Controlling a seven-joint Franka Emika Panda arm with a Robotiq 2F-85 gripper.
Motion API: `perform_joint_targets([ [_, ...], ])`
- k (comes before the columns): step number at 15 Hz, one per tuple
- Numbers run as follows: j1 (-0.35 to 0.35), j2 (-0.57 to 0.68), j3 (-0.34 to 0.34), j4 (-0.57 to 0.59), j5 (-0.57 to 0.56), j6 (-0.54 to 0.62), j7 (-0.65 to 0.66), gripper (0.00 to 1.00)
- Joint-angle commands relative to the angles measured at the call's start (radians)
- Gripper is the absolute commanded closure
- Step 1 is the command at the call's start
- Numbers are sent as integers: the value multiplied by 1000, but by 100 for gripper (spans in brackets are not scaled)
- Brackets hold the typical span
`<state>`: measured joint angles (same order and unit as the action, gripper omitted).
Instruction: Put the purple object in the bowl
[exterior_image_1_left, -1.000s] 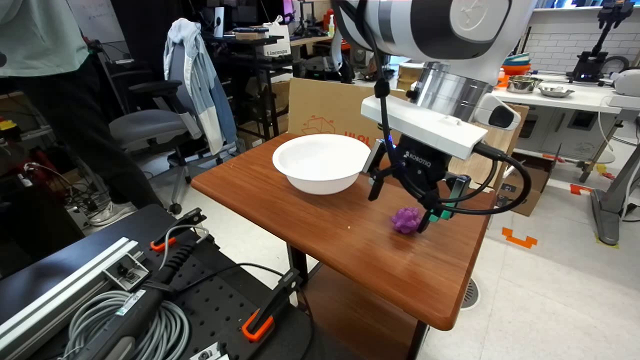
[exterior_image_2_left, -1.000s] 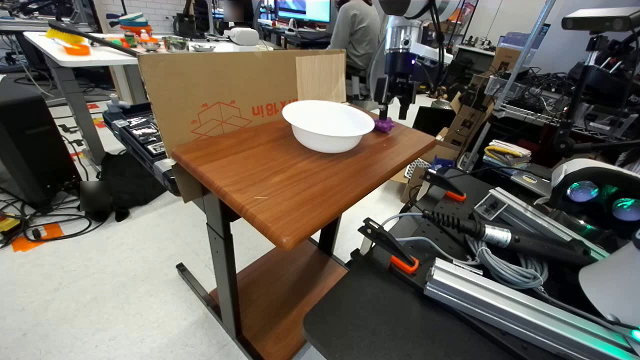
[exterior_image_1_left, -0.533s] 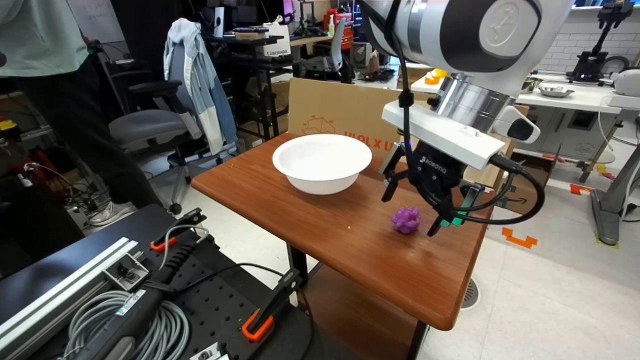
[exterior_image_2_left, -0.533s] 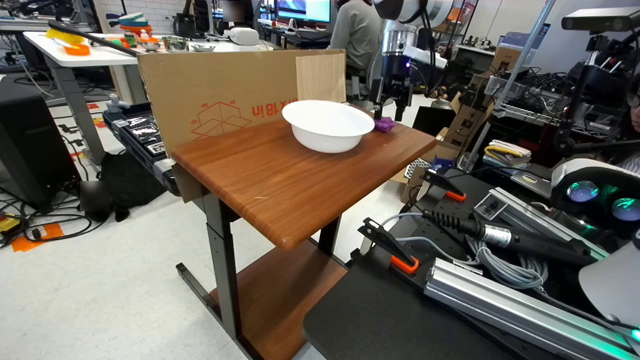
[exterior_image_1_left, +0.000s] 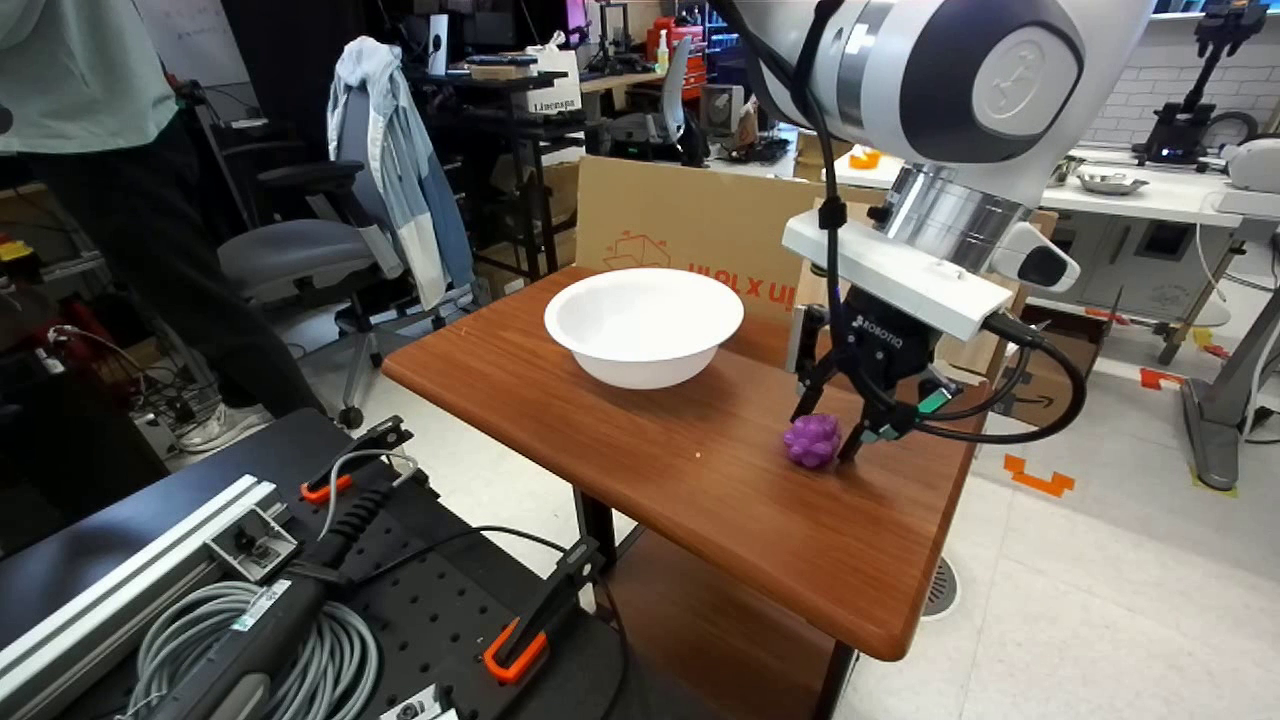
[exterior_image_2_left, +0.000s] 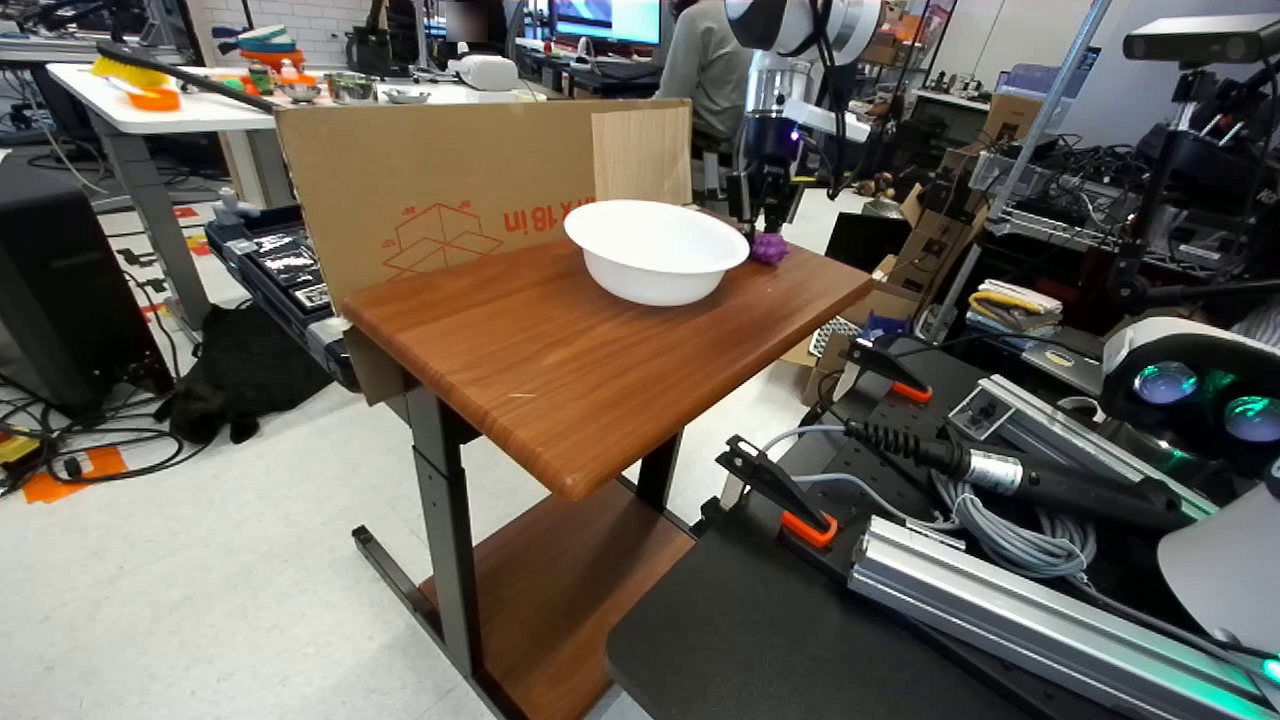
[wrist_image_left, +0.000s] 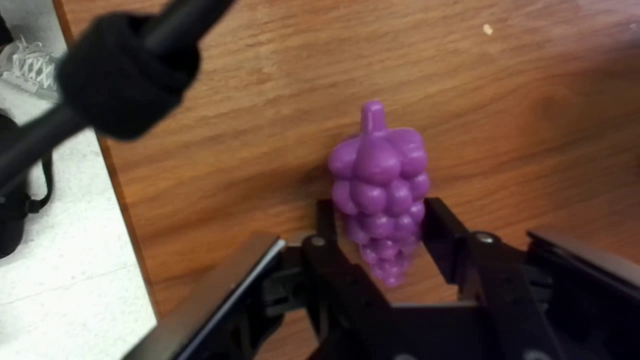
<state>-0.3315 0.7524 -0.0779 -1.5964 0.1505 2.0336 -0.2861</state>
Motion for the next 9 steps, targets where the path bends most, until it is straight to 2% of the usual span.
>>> perform_joint_targets([
  [1,-30,23,25,60,57,-57,5,81],
  [2,-33,5,28,46,70,-64,4,86],
  [4,-50,-61,44,-13,115,-99,-26,86],
  [7,-65,-217,57,-170,172,-112,-104,86],
  [9,-55,-301,53,-241,195,-113,-138,86],
])
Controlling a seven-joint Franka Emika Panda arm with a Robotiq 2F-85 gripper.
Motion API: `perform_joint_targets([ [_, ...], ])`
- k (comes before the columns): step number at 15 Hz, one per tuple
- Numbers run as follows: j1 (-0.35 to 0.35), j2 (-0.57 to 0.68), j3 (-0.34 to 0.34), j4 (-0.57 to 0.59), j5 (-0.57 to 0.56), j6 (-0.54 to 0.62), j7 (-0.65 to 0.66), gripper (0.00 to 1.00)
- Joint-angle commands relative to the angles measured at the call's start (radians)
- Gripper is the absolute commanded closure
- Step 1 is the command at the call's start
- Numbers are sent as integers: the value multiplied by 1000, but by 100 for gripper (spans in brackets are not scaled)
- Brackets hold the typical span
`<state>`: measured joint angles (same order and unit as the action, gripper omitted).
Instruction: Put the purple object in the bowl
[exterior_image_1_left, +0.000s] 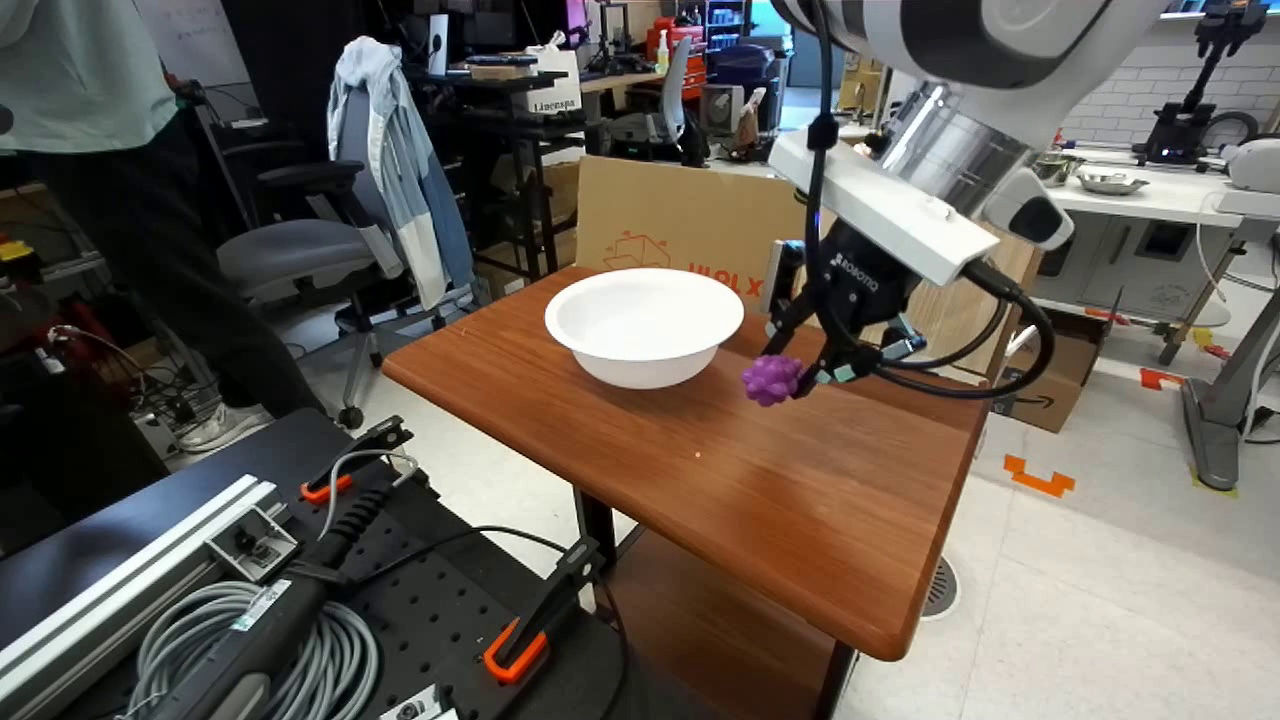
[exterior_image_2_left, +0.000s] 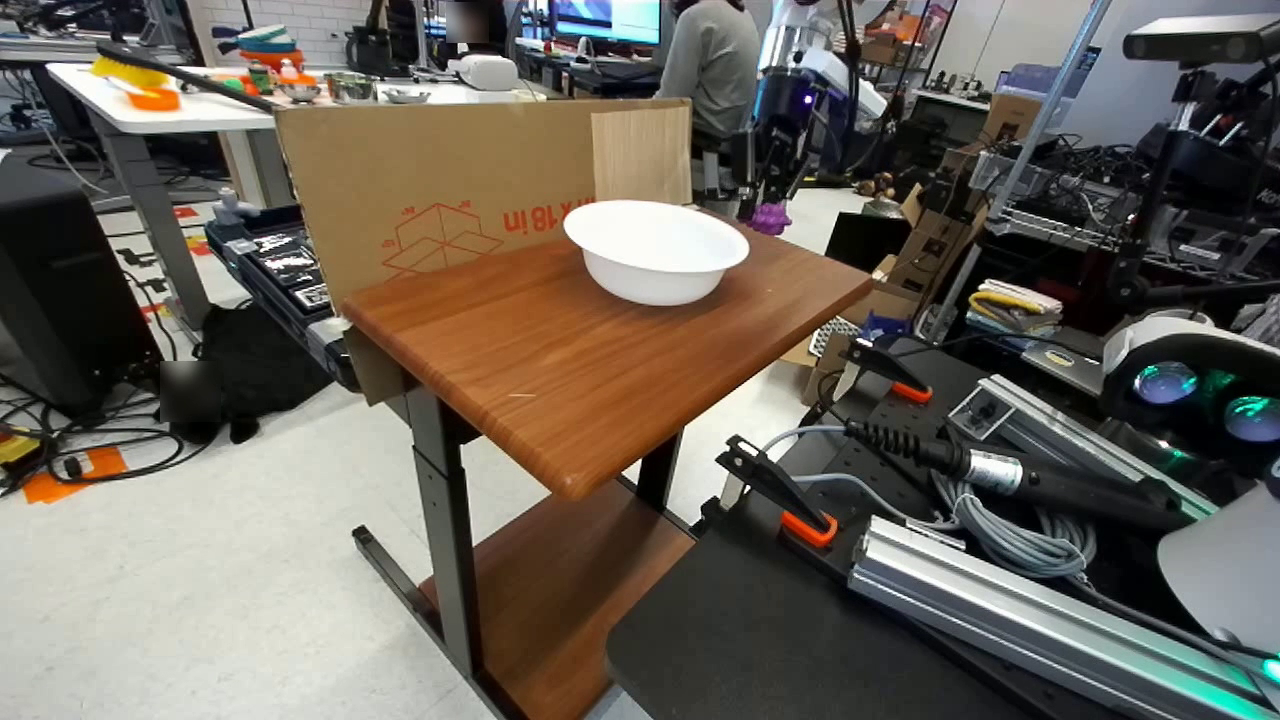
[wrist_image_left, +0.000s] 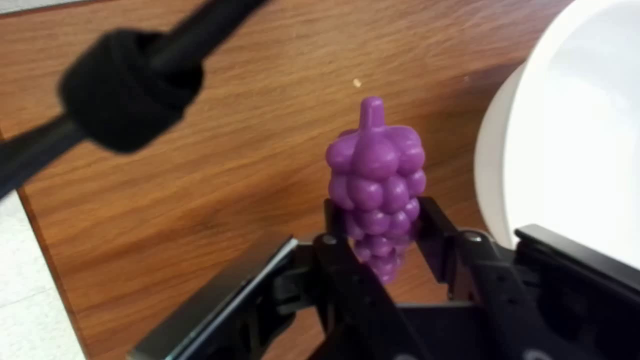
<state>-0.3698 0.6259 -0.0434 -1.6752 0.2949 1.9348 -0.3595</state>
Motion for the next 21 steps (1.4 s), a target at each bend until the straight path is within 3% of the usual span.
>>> perform_joint_targets([
  [1,-6,-211,14,-192,58,-20,-75,86],
  [6,84,-294,41,-274,96,7,-78,86],
  [11,191,-195,87,-162,173,34,26,86],
  [17,229,-47,89,5,179,37,159,86],
  [18,229,-25,89,27,176,36,178,36],
  [19,227,-10,90,42,175,37,192,34],
  [21,224,7,95,65,175,34,208,21],
])
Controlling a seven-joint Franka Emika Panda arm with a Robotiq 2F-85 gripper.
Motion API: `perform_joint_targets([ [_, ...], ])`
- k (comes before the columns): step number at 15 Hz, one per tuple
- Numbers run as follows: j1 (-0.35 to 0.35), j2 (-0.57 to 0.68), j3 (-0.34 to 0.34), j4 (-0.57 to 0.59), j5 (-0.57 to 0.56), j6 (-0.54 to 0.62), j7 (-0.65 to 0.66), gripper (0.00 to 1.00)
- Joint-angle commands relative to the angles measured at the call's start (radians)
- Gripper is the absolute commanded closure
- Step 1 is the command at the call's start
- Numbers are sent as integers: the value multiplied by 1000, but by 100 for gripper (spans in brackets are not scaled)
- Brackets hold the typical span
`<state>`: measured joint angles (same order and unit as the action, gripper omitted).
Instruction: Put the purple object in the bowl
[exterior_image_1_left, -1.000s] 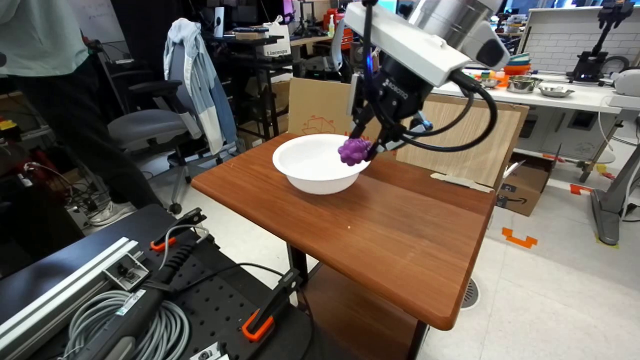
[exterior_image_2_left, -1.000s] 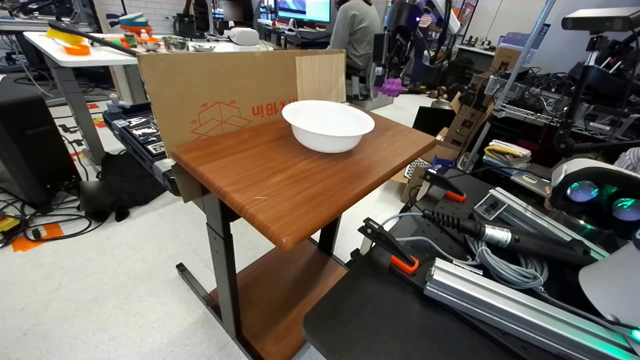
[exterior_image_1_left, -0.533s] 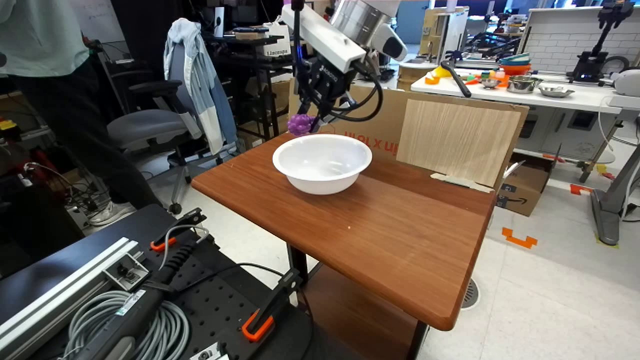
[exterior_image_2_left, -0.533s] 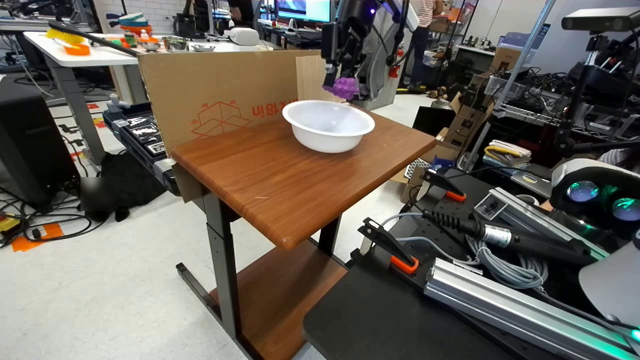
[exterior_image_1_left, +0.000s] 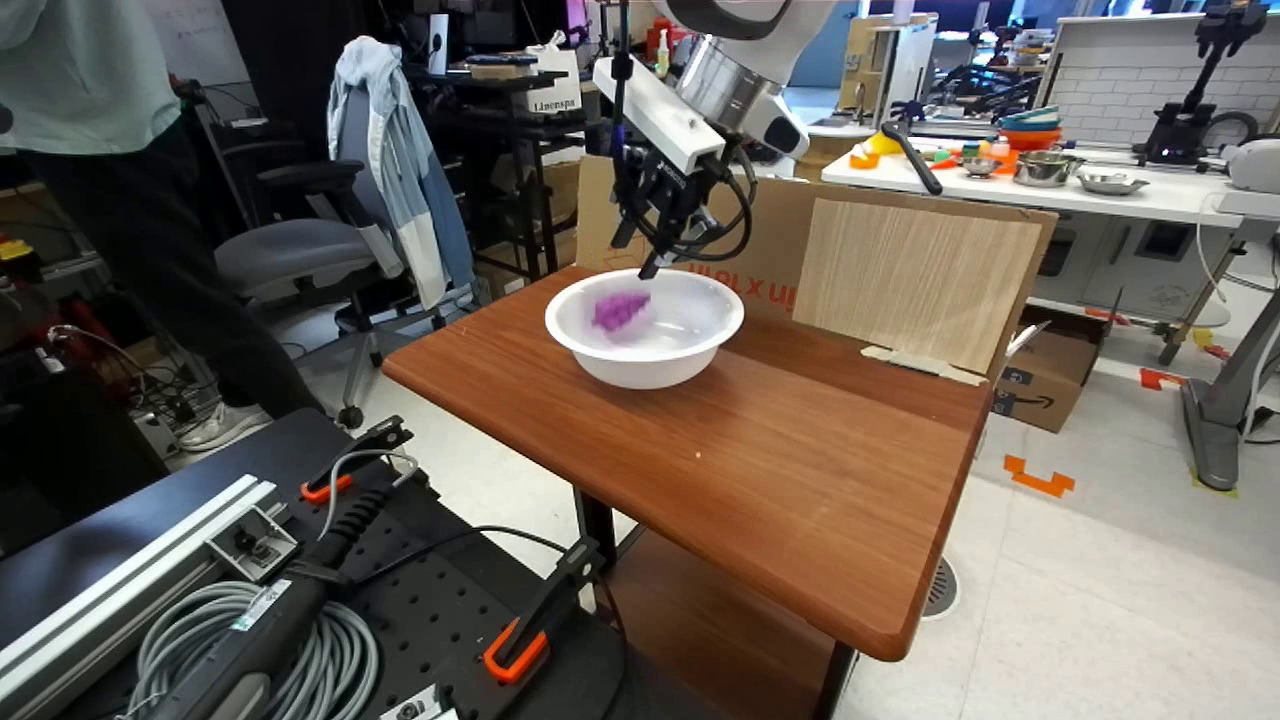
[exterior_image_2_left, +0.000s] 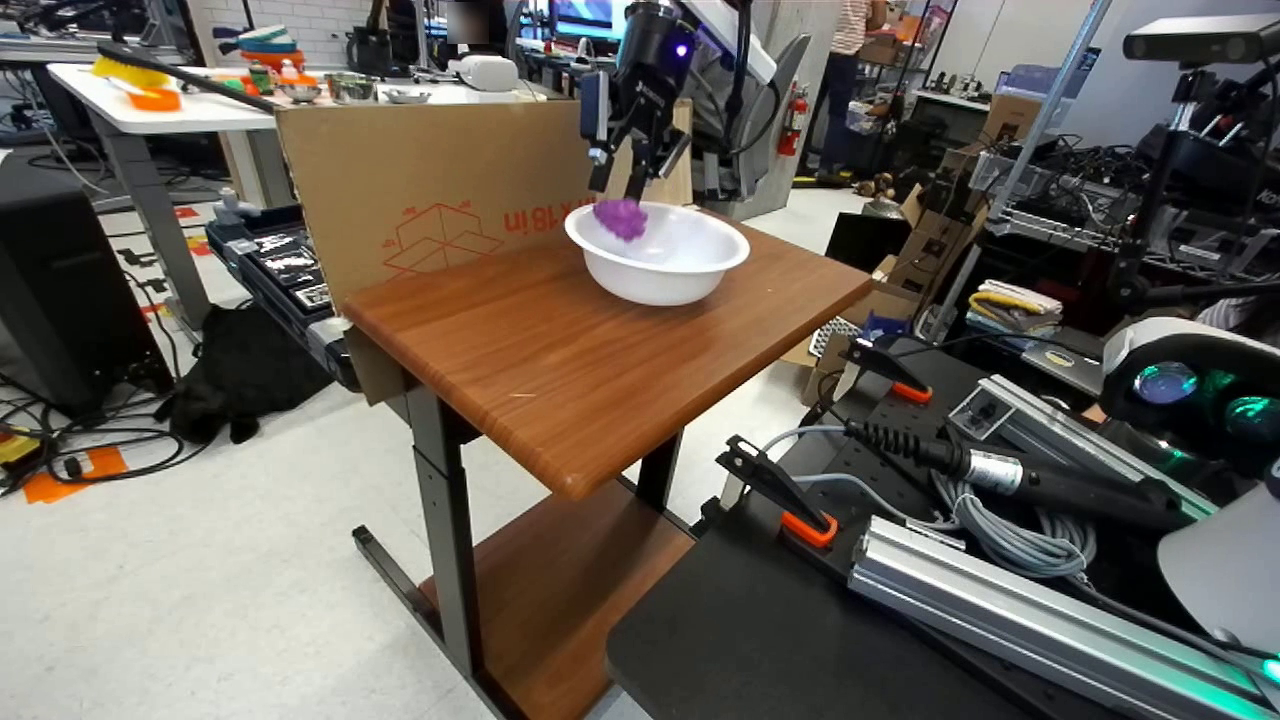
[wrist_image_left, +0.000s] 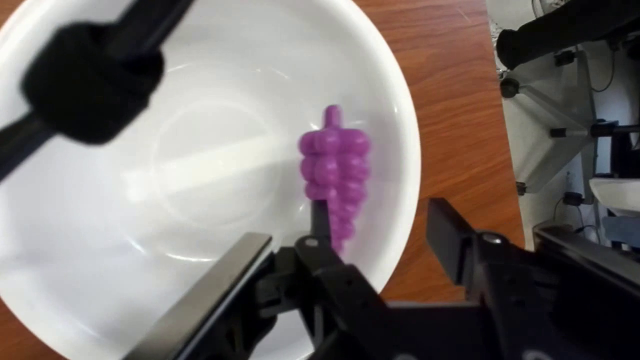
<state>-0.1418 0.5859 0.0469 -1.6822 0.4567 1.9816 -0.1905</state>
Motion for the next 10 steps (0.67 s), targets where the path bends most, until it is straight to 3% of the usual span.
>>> perform_joint_targets([
  [1,-8,39,9,72,16,-23,39,15],
  [3,-15,-12,16,44,21,-44,28,1],
  [5,-25,-96,20,-3,33,-84,18,0],
  [6,-4,-9,6,42,2,-39,17,3],
  [10,-5,-78,1,24,6,-74,16,0],
])
